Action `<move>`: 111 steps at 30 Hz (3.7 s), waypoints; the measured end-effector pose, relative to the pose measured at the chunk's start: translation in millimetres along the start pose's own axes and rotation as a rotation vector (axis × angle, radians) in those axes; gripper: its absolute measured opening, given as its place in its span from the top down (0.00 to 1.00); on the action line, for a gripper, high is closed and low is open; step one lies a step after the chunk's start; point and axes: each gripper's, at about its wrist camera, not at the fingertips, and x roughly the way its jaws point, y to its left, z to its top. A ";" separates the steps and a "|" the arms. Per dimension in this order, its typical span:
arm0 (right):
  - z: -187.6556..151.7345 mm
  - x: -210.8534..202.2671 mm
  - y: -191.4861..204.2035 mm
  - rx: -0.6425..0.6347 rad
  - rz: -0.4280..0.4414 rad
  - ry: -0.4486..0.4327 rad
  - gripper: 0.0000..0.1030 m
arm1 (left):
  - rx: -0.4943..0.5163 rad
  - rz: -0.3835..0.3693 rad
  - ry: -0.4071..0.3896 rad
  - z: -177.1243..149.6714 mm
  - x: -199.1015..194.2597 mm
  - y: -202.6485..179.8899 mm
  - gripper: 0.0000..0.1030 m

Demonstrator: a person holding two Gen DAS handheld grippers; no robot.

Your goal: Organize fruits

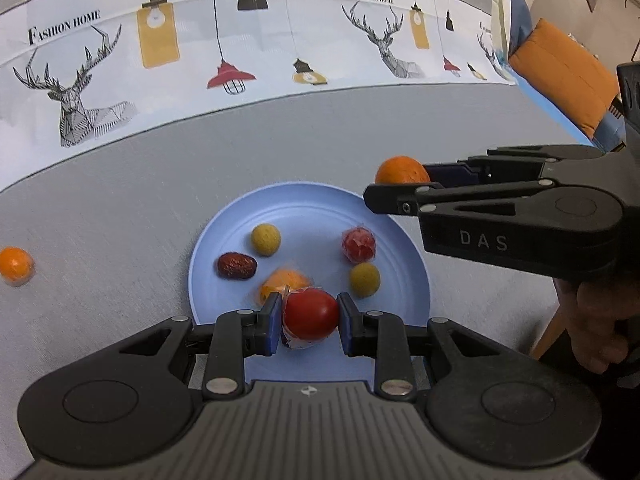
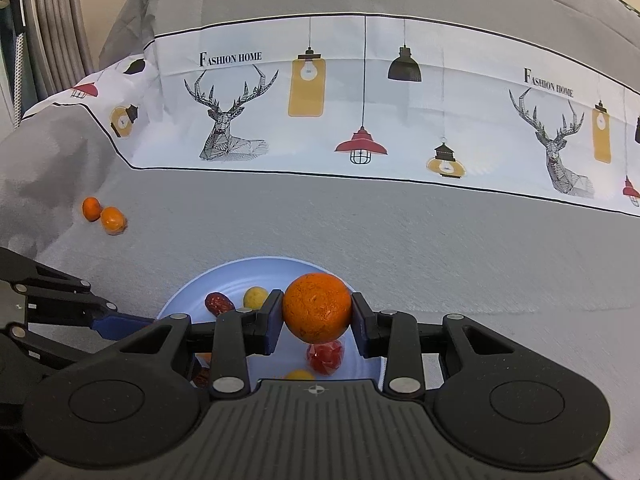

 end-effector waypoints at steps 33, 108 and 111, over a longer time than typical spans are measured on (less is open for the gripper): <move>-1.1 5.1 10.2 -0.031 0.013 0.005 0.64 | 0.047 -0.039 0.052 -4.1 9.1 -9.6 0.69; -2.0 6.8 15.0 -0.046 -0.007 0.005 0.39 | 0.028 -0.049 0.039 4.0 4.1 -8.6 0.55; -1.9 7.9 12.9 -0.041 -0.015 0.008 0.39 | 0.021 -0.041 0.040 4.5 4.9 -6.6 0.55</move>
